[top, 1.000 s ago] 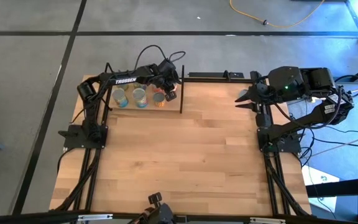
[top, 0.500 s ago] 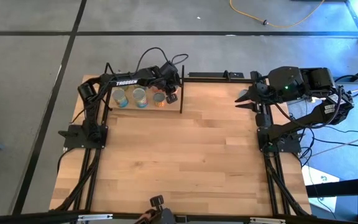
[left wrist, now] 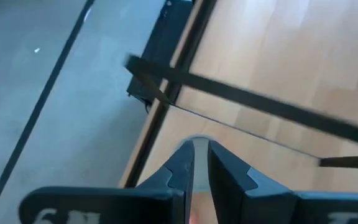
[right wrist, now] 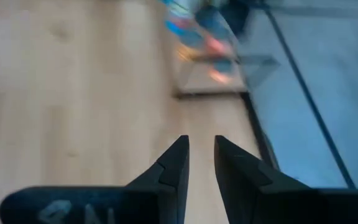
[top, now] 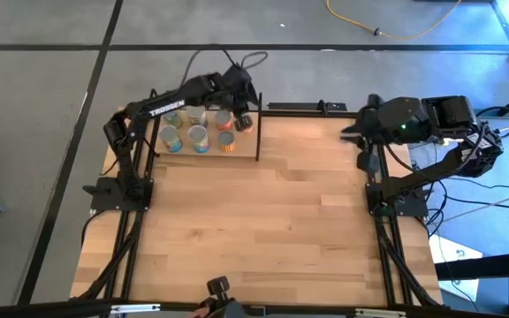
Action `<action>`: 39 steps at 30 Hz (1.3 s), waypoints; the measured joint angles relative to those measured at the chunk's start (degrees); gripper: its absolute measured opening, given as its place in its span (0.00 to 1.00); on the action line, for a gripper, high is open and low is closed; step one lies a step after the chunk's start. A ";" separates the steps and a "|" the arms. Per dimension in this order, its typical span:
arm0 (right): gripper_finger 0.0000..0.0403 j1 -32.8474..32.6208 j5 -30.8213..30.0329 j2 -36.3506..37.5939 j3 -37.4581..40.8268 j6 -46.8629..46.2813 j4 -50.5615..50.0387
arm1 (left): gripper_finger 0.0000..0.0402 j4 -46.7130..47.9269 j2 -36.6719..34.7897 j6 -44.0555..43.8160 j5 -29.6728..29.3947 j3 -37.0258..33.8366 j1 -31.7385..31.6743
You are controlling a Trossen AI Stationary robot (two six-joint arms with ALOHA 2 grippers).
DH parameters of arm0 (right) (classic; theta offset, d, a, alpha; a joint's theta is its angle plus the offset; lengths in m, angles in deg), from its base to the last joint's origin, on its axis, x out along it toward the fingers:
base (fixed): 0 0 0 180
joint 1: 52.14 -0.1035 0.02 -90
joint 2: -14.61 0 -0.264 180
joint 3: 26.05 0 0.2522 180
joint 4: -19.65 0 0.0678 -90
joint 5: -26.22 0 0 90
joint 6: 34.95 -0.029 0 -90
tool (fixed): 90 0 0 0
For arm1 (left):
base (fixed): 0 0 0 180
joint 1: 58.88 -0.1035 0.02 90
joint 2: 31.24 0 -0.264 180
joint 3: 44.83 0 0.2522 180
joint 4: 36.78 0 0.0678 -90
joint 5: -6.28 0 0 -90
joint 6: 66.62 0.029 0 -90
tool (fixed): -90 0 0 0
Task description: Pick and place cans onto a shelf
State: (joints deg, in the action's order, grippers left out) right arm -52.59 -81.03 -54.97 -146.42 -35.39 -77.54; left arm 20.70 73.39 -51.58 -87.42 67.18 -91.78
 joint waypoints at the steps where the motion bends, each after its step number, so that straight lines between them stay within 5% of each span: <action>1: 0.19 0.42 -1.78 0.00 0.00 -1.99 -1.72 | 0.09 1.58 -0.35 -0.99 0.02 1.68 0.20; 7: 0.19 5.03 -10.88 0.72 2.42 -15.50 -6.50 | 0.09 8.80 -1.45 -3.82 0.37 10.86 1.90; 17: 0.19 18.44 -7.40 3.70 19.27 -33.89 -6.28 | 0.09 23.92 -1.34 -3.93 5.55 21.24 8.25; 28: 0.19 34.62 2.50 2.09 41.94 -25.88 10.99 | 0.09 31.90 -1.32 -4.01 6.52 22.55 13.43; 39: 0.19 43.42 -2.95 -1.82 54.28 -20.11 25.39 | 0.09 34.30 -1.32 -5.92 6.35 22.55 14.27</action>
State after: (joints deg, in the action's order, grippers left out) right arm -9.17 -83.98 -56.79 -92.15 -55.51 -52.15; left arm 55.00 72.07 -57.50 -81.07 89.72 -77.51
